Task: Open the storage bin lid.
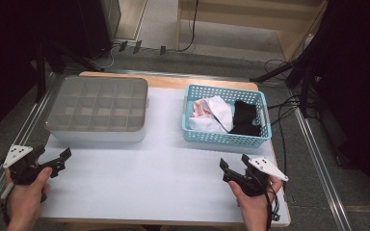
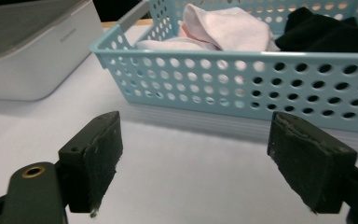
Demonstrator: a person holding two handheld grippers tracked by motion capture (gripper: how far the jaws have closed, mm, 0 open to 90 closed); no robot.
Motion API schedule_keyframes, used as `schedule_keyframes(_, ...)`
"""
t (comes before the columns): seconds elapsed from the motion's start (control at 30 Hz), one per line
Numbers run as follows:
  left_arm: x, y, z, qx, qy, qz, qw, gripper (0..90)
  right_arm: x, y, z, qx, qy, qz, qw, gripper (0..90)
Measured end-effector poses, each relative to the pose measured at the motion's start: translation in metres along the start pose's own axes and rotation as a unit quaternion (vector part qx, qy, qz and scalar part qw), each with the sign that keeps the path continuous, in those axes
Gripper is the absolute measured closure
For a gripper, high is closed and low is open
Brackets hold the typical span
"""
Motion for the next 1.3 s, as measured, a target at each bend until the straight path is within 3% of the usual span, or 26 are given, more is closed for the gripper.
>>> schedule_keyframes(0.1, -0.004, 0.002, -0.004, 0.006, -0.003, -0.003, 1.0, 8.8, -0.007, 0.013, 0.006, -0.001, -0.002, -0.003, 1.0, 22.1)
schedule_keyframes(0.23, -0.01, 0.006, -0.008, -0.002, -0.002, -0.003, 1.0, 13.8, -0.017, 0.031, 0.013, -0.007, -0.006, -0.006, 0.9999, 24.2)
schedule_keyframes(0.5, -0.025, 0.009, -0.009, -0.01, 0.006, -0.004, 0.9999, 14.5, -0.03, 0.069, 0.032, -0.027, 0.0, -0.02, 0.9994, 24.9)
schedule_keyframes(0.8, -0.038, 0.012, -0.007, -0.014, 0.011, -0.005, 0.9998, 16.3, -0.046, 0.095, 0.049, -0.036, -0.004, -0.017, 0.9992, 27.3)
schedule_keyframes(0.9, -0.043, 0.018, -0.007, -0.014, 0.006, -0.013, 0.9998, 16.4, -0.05, 0.104, 0.055, -0.044, -0.002, -0.01, 0.999, 29.6)
schedule_keyframes(1.0, -0.047, 0.022, -0.006, -0.016, 0.002, -0.015, 0.9998, 17.9, -0.053, 0.115, 0.062, -0.049, 0.002, -0.017, 0.9987, 31.0)
schedule_keyframes(1.17, -0.06, 0.024, -0.001, 0.0, -0.011, -0.017, 0.9998, 21.6, -0.055, 0.134, 0.073, -0.06, 0.006, -0.025, 0.9979, 31.9)
schedule_keyframes(1.3, -0.066, 0.029, 0.004, -0.008, -0.011, -0.007, 0.9999, 25.5, -0.057, 0.15, 0.083, -0.075, 0.007, -0.028, 0.9968, 35.6)
Point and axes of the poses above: each handheld gripper's, and its own axes: z roughly forward along the jaws, x roughly out of its underside, y roughly to its left, the point moved 9 cm from there along z, roughly forward along the jaws, and after that the axes turned 5 degrees about x, right-handed, at the moved point
